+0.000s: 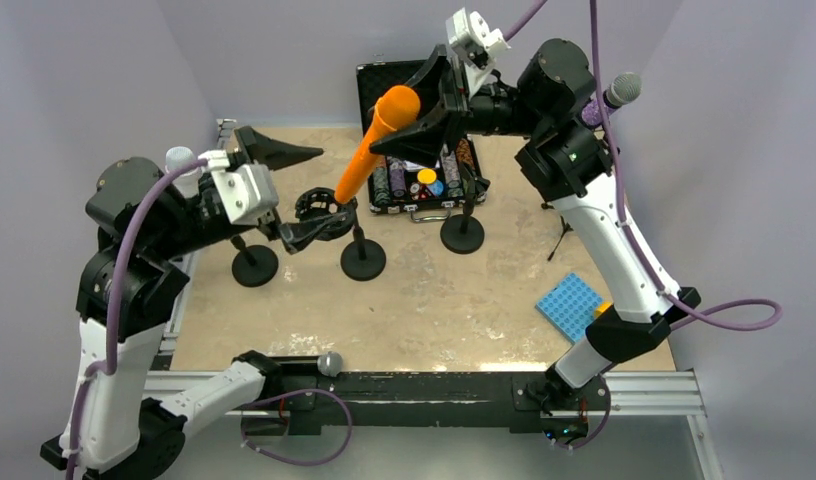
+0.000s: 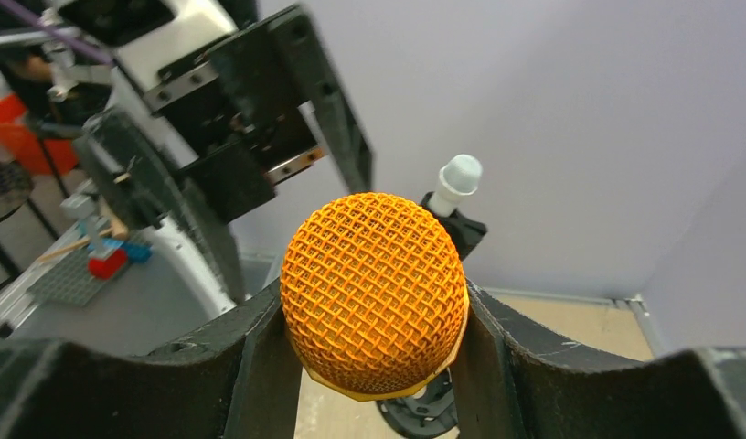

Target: Remove the microphone from the stand

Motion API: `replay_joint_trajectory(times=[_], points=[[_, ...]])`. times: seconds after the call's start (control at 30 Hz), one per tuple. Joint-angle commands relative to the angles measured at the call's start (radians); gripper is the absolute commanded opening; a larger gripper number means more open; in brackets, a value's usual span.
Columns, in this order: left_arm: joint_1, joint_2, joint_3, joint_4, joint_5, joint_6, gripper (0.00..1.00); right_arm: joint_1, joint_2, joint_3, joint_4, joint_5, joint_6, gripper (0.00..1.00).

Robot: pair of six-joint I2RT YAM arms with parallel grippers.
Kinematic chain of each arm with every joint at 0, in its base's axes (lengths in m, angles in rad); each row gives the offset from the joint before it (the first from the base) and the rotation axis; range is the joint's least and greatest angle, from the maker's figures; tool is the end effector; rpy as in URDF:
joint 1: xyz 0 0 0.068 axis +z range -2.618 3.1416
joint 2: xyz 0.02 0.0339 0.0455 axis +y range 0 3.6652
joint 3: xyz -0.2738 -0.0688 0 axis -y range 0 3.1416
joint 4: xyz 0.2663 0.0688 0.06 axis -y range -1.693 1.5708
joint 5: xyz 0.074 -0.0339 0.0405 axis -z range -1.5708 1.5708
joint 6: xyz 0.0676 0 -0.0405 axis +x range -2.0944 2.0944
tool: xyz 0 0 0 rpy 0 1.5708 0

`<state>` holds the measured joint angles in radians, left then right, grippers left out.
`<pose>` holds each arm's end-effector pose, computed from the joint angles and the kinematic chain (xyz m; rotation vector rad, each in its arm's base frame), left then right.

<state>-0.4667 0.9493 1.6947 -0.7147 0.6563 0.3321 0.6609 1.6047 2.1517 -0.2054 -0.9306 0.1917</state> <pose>0.1092 -0.1012 0.5647 1.0610 1.1689 -0.6093 0.2298 0.2474 0.6152 -1.1238 0.9814 1.2681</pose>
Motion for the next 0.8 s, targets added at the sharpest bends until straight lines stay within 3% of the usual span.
replay_joint_trajectory(times=[0.0,0.17,0.4,0.57,0.67,0.7,0.77], points=[[0.003,0.087,0.042,0.180,0.072,-0.138,0.86,0.003,-0.031,-0.037,0.083,-0.142,0.015,0.00],[-0.001,0.162,0.048,0.267,0.170,-0.271,0.80,0.003,-0.035,-0.037,0.102,-0.173,0.020,0.00],[-0.008,0.227,0.058,0.286,0.222,-0.319,0.74,0.005,-0.045,-0.040,0.110,-0.181,0.022,0.00],[-0.014,0.249,0.073,0.271,0.279,-0.317,0.63,0.005,-0.039,-0.038,0.101,-0.188,0.011,0.00],[-0.015,0.258,0.090,0.220,0.298,-0.300,0.51,0.005,-0.035,-0.036,0.084,-0.188,-0.003,0.00],[-0.015,0.265,0.104,0.195,0.309,-0.293,0.43,0.005,-0.033,-0.035,0.080,-0.185,-0.007,0.14],[-0.015,0.278,0.130,0.138,0.330,-0.284,0.31,0.005,-0.031,-0.035,0.055,-0.182,-0.020,0.54]])
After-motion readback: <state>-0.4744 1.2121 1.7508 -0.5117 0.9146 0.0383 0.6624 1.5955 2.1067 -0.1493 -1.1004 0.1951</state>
